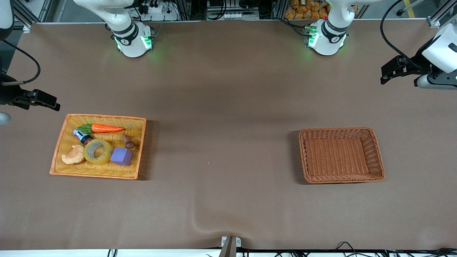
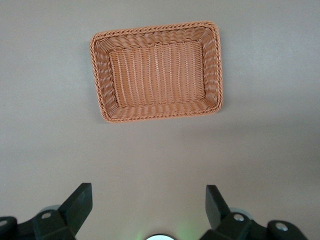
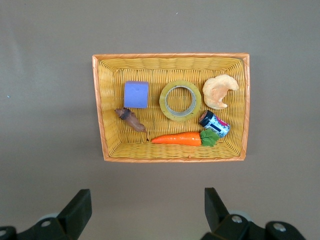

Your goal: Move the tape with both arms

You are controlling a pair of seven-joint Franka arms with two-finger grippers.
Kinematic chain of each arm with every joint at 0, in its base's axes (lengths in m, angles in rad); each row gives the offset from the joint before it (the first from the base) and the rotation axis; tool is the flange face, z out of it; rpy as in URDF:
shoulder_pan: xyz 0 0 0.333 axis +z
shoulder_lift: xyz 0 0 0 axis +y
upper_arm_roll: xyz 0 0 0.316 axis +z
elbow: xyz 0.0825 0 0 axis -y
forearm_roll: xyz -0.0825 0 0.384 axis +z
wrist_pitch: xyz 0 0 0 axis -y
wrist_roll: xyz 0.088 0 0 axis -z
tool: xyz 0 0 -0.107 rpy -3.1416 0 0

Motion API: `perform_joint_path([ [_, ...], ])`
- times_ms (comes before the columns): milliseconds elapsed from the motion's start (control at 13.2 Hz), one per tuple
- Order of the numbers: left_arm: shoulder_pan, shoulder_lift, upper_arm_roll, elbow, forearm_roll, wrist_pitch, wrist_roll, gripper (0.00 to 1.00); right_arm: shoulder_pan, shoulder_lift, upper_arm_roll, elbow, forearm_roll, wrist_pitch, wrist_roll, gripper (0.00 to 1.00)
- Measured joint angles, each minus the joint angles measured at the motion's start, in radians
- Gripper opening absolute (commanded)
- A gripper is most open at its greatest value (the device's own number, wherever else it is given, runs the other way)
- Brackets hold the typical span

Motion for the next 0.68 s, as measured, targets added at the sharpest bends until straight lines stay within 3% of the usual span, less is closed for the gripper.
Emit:
perform_joint_path([
  [682,-0.002,0.000,-0.009,0.000,0.000,0.000,-0.029,1.00,0.000,0.000,0.000,0.000,0.000,0.001,0.024,1.00],
])
